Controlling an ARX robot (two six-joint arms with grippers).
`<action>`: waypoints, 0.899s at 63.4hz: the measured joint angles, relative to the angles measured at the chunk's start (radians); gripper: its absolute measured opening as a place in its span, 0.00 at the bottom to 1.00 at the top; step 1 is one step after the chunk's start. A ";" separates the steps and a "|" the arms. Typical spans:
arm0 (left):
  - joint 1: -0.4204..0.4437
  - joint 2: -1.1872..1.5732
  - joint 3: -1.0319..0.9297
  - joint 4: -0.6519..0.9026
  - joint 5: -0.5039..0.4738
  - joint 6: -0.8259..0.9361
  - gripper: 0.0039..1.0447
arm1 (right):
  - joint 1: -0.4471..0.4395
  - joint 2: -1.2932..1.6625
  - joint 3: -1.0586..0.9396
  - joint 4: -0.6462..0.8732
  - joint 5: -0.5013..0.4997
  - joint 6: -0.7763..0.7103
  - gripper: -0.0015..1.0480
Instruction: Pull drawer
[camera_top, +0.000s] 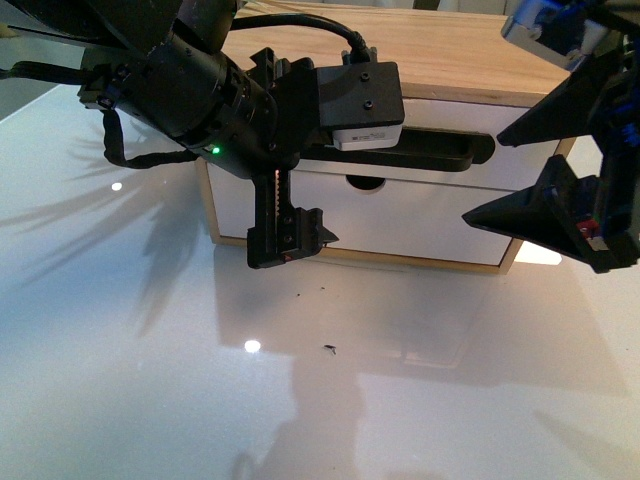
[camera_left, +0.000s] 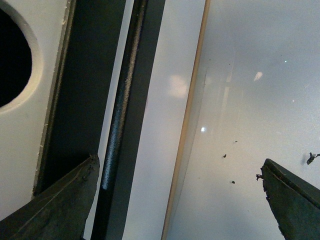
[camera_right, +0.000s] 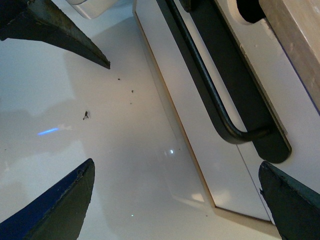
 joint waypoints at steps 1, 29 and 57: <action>0.001 0.000 0.000 0.000 0.002 0.000 0.93 | 0.002 0.003 0.003 0.002 0.000 0.000 0.91; 0.019 0.002 0.002 0.006 0.043 -0.008 0.93 | 0.055 0.144 0.097 0.089 0.004 0.041 0.91; 0.022 0.007 0.002 0.017 0.067 -0.027 0.93 | 0.080 0.208 0.132 0.037 0.014 0.003 0.91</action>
